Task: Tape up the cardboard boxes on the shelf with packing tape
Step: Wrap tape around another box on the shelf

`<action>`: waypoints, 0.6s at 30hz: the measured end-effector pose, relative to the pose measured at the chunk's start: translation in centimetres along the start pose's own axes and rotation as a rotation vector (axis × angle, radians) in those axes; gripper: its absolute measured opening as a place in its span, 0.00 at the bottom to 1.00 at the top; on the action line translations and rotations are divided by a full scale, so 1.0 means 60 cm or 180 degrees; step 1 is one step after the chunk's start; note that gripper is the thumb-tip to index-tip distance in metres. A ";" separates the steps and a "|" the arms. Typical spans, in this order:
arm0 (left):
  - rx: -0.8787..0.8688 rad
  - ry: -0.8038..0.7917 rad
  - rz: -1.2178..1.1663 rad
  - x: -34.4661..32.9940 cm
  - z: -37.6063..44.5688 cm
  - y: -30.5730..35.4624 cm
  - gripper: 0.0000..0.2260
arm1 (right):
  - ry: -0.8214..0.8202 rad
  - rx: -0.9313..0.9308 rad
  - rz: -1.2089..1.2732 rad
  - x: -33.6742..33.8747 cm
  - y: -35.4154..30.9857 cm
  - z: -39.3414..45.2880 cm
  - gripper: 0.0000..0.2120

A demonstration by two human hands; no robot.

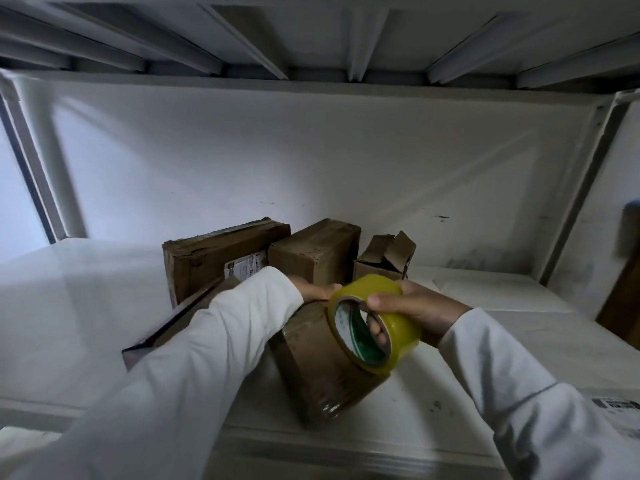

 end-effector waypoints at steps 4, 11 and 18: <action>0.0350 0.0496 0.0439 -0.001 0.023 -0.041 0.22 | 0.0710 0.0150 -0.0036 -0.014 0.020 0.042 0.17; 0.0595 0.0958 0.0343 -0.038 0.034 -0.079 0.18 | 0.1342 0.0087 -0.0051 -0.055 0.029 0.098 0.11; 0.0653 0.0957 0.0208 -0.054 0.038 -0.086 0.18 | 0.1116 -0.0246 -0.0279 -0.052 0.010 0.105 0.21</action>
Point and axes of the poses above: each hand's wrist, its own z-axis towards the middle knuckle, its own x-axis out of the back of the hand, y = z × x, the point moved 2 cm from there along z, towards the middle knuckle, and after that the axes turned 7 degrees about -x, right-handed, at the moved point
